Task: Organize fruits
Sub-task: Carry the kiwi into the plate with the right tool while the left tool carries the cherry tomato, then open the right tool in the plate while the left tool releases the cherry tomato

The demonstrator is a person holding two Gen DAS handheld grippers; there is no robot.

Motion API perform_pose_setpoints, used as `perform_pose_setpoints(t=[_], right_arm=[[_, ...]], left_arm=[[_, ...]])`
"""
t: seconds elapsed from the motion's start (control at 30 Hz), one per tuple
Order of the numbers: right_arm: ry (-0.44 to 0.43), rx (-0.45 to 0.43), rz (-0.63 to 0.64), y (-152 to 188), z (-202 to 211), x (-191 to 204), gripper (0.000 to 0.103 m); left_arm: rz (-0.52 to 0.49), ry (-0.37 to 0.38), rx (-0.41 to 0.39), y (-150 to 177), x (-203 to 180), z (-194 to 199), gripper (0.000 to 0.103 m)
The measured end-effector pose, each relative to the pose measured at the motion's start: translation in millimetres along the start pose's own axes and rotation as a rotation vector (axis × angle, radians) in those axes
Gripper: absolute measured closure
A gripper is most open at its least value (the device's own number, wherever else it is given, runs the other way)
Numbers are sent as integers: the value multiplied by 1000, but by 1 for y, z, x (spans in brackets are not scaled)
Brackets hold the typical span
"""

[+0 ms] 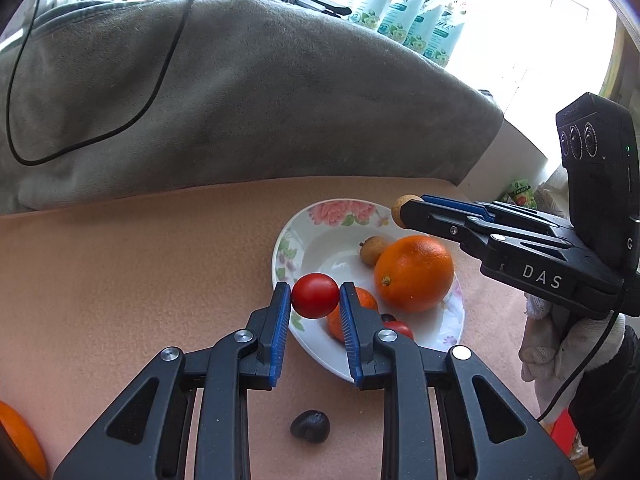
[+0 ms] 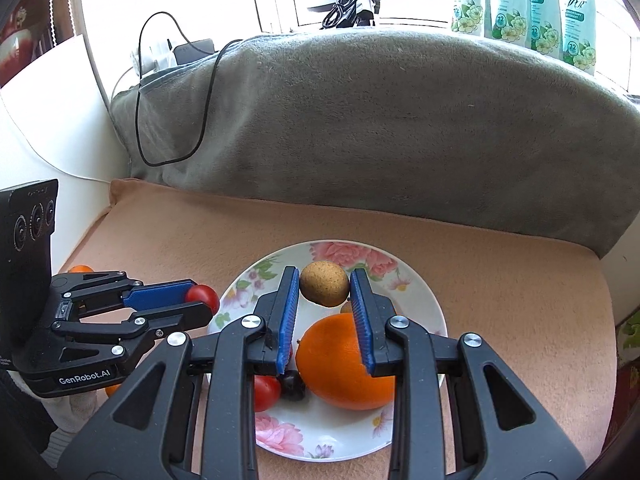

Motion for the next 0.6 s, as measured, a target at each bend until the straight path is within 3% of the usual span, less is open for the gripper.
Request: perform_pose_setpoints(t=[0.6], right_arm=[[-12,32,-36,-4,-13,-9,75]], left_arm=[[-45,-26,-27,-5,-10,-6,79]])
Point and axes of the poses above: each gripper's, at about its wrist camera, not at the fingertips, and z roughly against the way its jaws point, x to its left, y to its underside, the point moved 5 cm from there along -z, roughly the way its jaws point, and after that the axes turned 4 degrees about -x, right-handed, at the moved point
